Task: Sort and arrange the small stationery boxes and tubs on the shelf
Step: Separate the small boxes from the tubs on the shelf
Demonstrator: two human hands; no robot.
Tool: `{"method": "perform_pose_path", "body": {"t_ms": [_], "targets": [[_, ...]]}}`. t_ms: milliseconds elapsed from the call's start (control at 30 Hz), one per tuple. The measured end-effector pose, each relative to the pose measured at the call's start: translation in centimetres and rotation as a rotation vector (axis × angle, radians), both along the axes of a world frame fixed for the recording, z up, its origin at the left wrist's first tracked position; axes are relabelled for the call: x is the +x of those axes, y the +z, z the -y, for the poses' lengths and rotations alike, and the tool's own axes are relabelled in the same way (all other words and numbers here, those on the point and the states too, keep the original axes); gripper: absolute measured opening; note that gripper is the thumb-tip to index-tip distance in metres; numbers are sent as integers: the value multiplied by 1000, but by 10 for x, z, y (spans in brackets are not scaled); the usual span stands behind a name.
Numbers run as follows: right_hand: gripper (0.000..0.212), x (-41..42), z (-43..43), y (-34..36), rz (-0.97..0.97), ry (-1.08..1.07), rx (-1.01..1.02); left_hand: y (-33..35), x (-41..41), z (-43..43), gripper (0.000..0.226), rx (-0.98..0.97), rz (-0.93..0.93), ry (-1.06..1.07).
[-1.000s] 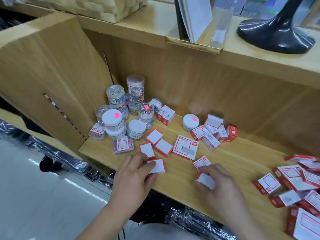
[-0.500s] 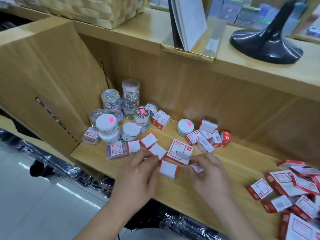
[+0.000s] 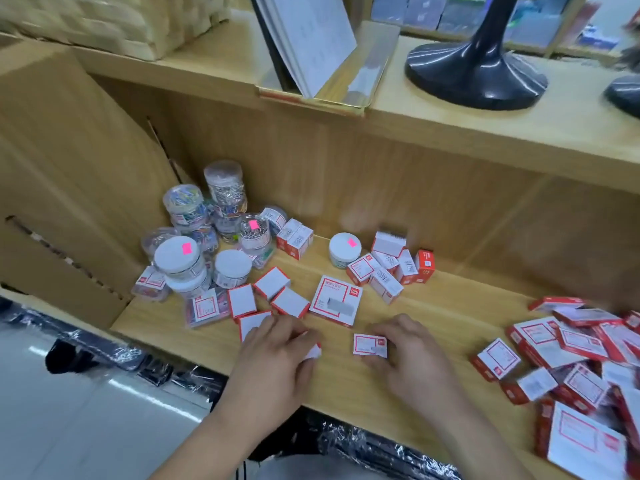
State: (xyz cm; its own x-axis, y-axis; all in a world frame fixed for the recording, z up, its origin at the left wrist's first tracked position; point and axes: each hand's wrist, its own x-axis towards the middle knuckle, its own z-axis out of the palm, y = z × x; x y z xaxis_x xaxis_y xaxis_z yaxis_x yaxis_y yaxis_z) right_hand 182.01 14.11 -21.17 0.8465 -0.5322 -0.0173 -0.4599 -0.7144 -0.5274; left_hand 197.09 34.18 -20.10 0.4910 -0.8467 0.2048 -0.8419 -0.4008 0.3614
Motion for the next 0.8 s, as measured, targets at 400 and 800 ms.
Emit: {"method": "perform_pose_path", "body": {"t_ms": [400,800], "targets": [[24,-3,16,39,333,-280,303,18,0,54,45,-99,-4,35],[20,-47,42,56,418,-516,244,-7,-5,139,68,70,204,-142]]}}
